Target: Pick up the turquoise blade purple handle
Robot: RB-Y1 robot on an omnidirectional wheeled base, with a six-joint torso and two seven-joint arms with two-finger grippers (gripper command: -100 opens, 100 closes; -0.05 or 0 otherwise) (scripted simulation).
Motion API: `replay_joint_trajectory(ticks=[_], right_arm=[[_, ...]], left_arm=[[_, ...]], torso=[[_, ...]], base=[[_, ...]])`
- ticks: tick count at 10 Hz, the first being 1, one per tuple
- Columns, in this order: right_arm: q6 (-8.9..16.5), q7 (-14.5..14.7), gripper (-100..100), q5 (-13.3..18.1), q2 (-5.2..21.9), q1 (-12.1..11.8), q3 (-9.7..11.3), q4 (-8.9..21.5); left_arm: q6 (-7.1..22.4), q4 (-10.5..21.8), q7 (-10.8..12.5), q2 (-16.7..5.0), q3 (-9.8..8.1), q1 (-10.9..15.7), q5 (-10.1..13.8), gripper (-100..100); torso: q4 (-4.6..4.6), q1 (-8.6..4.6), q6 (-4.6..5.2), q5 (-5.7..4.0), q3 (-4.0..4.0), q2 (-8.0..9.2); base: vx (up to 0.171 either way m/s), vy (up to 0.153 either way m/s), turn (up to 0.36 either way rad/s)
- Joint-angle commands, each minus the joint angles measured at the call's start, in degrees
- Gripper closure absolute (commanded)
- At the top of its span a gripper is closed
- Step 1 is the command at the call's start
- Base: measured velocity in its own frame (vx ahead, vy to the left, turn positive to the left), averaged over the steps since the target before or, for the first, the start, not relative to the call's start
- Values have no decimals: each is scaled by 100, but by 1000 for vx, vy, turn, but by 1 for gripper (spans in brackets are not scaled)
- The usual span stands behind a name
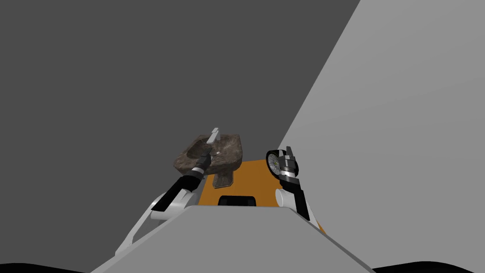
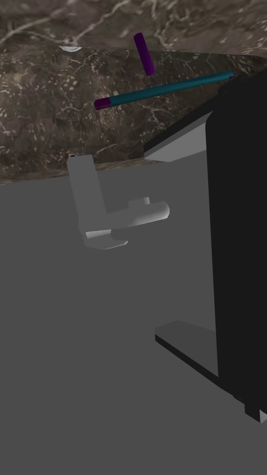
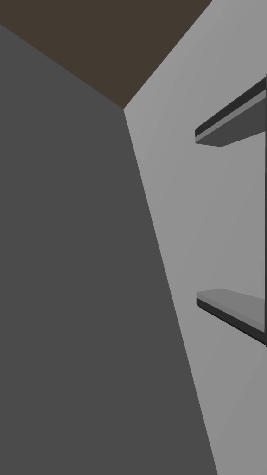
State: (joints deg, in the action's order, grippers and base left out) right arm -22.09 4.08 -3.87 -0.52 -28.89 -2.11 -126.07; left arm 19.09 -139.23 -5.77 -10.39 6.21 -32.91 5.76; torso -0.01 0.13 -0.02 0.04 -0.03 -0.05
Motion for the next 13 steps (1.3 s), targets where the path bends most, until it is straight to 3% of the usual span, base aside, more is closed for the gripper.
replay_joint_trajectory(ticks=[1,11,12,13], right_arm=[[0,0,0,0,0,0,0,0],[0,0,0,0,0,0,0,0],[0,0,0,0,0,0,0,0],[0,0,0,0,0,0,0,0]], left_arm=[[286,10,61,37,11,38,-5,-100],[1819,-54,449,122,-98,210,56,-100],[1870,-54,449,122,-98,210,56,-100],[2111,-64,535,140,-132,252,71,-100]], torso=[[0,0,0,0,0,0],[-2,-4,0,-1,-4,-7],[-2,-4,0,-1,-4,-8],[-2,-7,0,-1,-4,-7]], base=[[6,39,-12],[17,31,-2],[22,19,3],[22,23,11]])
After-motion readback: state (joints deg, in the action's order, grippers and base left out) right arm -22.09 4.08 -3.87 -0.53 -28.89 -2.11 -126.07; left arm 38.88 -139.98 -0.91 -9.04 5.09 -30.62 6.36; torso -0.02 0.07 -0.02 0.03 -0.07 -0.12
